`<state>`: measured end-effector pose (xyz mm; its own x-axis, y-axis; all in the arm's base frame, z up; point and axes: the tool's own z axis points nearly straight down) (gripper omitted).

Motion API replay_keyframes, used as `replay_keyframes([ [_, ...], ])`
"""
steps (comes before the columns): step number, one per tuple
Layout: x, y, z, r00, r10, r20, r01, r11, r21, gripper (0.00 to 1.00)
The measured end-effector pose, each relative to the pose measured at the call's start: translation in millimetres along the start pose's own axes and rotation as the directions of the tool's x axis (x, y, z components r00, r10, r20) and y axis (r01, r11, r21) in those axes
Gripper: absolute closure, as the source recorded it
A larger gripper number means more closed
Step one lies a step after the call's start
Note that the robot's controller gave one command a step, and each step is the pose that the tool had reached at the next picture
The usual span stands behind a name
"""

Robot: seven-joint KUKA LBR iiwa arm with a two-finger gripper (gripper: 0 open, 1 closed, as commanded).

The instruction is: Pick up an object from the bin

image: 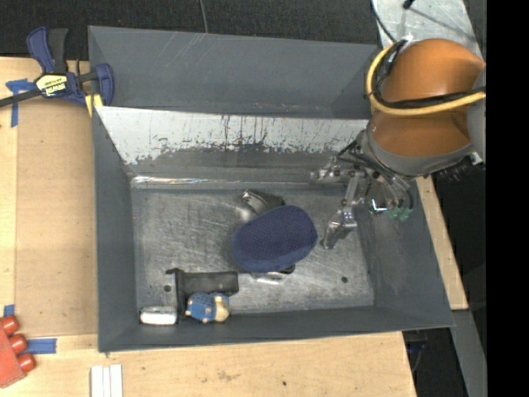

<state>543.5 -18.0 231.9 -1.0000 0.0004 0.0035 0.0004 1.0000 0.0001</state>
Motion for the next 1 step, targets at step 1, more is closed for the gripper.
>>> replay_keyframes([
  [1, -6.8, 18.3, 108.9, 0.987, -0.157, 0.035, 0.157, 0.988, 0.008, 0.0],
])
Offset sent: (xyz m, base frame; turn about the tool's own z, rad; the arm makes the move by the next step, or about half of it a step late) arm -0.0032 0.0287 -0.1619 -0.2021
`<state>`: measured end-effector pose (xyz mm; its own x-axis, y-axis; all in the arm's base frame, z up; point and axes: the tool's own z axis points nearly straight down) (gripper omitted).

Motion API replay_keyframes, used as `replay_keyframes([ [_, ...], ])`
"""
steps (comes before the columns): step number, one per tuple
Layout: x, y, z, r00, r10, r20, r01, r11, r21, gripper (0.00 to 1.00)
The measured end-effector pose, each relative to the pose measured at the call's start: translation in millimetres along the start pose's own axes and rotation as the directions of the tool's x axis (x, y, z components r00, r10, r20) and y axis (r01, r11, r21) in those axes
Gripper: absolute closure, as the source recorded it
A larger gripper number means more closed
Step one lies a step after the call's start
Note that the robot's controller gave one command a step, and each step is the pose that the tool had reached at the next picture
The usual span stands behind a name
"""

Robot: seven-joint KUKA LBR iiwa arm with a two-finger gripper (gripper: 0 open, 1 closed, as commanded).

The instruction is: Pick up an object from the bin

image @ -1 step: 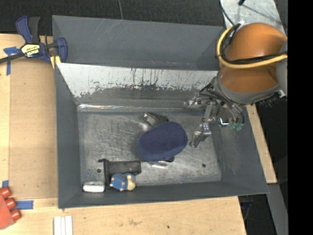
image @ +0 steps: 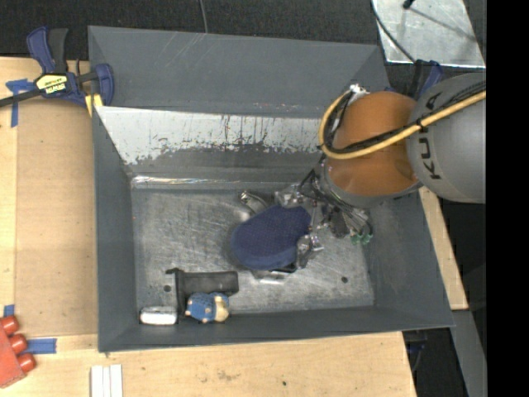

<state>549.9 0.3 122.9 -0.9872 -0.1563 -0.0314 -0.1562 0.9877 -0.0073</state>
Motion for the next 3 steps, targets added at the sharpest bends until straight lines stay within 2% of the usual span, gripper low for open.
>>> replay_keyframes([
  [1, -15.4, 2.7, 10.3, 0.992, -0.129, -0.002, 0.129, 0.992, -0.002, 0.0],
  [2, -17.0, 2.8, 9.5, 0.991, -0.131, 0.0, 0.131, 0.991, -0.002, 1.0],
  [3, -21.9, 2.2, -78.4, 0.992, -0.127, -0.018, 0.127, 0.992, -0.007, 1.0],
])
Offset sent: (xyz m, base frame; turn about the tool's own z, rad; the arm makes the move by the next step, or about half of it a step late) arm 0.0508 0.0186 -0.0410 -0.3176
